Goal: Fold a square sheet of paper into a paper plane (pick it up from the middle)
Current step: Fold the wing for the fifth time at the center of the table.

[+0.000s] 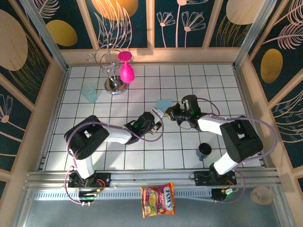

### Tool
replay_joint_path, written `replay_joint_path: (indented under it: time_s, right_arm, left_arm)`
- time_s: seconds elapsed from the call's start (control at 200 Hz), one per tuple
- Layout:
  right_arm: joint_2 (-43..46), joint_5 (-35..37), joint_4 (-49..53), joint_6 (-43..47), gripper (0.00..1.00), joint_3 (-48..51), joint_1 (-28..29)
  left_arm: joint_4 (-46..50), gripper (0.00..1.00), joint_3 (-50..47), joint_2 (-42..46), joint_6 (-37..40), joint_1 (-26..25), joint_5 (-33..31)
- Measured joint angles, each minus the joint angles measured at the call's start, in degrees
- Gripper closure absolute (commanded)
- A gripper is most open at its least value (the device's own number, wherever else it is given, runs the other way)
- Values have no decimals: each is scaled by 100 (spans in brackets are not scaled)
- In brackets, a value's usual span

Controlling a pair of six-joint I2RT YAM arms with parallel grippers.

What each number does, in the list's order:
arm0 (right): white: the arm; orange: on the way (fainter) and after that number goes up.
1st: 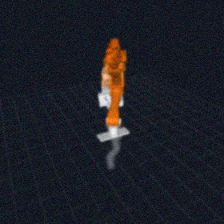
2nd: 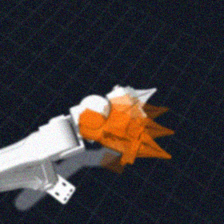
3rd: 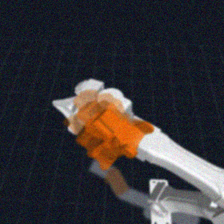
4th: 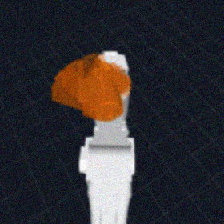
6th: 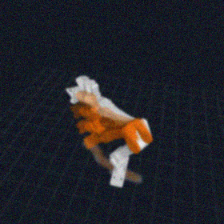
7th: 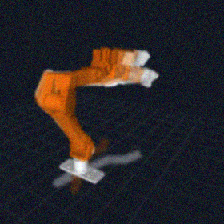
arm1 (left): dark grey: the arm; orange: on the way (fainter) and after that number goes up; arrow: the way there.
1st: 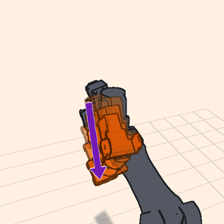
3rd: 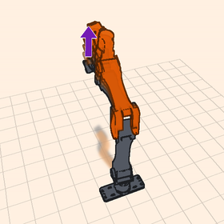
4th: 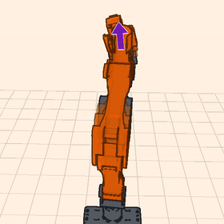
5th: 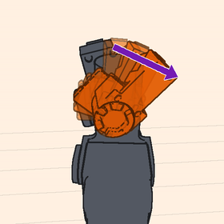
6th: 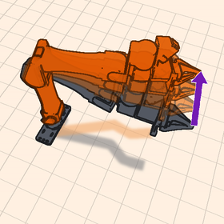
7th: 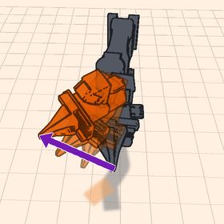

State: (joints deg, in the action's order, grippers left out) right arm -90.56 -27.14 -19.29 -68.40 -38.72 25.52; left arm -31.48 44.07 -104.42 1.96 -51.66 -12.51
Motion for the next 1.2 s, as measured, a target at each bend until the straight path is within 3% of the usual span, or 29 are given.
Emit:
replay_joint_path:
  time_s: [0.2,0.33,0.461,0.571,0.836,1.201]
  right_arm:
    - [-48,-33,-2,-13,99,0,-4]
    - [-55,-44,4,7,82,0,-9]
    - [-55,-63,57,85,57,4,-66]
    - [-15,9,258,203,49,13,-155]
    - [431,267,728,549,48,17,-551]
    - [525,632,1134,1399,46,17,-647]
  left_arm:
    - [-85,61,0,-50,42,0,15]
    - [-149,71,0,-85,48,0,72]
    - [-181,78,0,-188,22,0,131]
    - [-195,82,-9,-260,-46,0,177]
    - [-345,92,-155,-262,-313,0,428]
    - [-350,93,-164,-262,-1204,0,1211]
